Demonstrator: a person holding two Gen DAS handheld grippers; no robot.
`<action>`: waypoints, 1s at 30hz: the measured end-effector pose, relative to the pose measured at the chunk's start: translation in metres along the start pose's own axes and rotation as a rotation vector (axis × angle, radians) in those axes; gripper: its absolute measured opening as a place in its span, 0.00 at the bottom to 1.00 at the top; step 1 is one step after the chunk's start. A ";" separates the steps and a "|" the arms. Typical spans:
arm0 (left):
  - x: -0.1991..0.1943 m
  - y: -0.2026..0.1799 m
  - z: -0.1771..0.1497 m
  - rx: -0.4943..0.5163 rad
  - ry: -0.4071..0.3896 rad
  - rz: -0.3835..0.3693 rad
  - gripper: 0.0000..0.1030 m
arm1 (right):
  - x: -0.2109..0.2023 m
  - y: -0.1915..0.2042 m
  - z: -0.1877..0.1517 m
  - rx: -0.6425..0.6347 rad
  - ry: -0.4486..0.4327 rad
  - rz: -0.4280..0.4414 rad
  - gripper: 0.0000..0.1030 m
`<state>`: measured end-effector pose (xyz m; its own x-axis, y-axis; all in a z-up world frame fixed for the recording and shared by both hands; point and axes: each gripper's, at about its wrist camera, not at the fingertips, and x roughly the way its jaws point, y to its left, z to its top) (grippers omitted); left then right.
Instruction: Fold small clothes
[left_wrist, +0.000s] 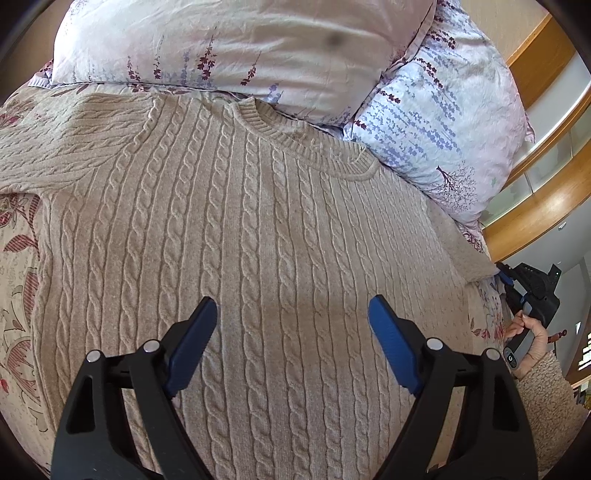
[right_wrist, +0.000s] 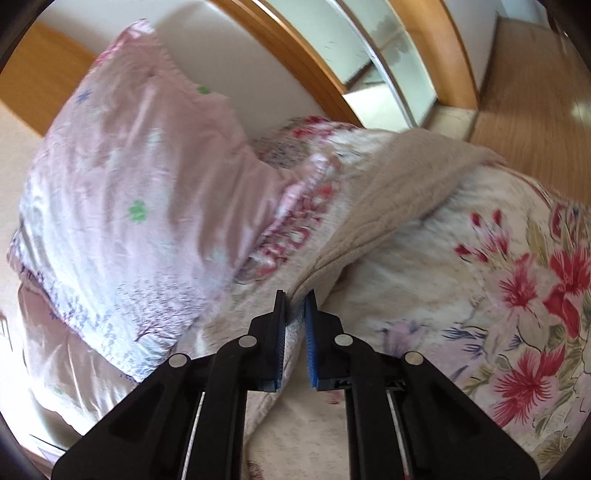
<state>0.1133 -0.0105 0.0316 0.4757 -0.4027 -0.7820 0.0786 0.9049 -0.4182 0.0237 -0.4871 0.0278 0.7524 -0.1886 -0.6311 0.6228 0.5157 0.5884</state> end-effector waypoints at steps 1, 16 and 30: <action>-0.001 0.000 0.001 0.000 -0.002 -0.001 0.81 | -0.002 0.009 -0.001 -0.024 -0.004 0.018 0.10; -0.009 -0.003 0.013 0.005 -0.042 -0.028 0.81 | 0.012 0.146 -0.122 -0.398 0.237 0.289 0.09; -0.007 0.003 0.012 -0.019 -0.028 -0.048 0.81 | 0.034 0.126 -0.140 -0.187 0.399 0.282 0.62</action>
<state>0.1209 -0.0033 0.0419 0.4958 -0.4411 -0.7480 0.0854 0.8820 -0.4635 0.0975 -0.3110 0.0100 0.7223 0.2941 -0.6259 0.3309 0.6478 0.6862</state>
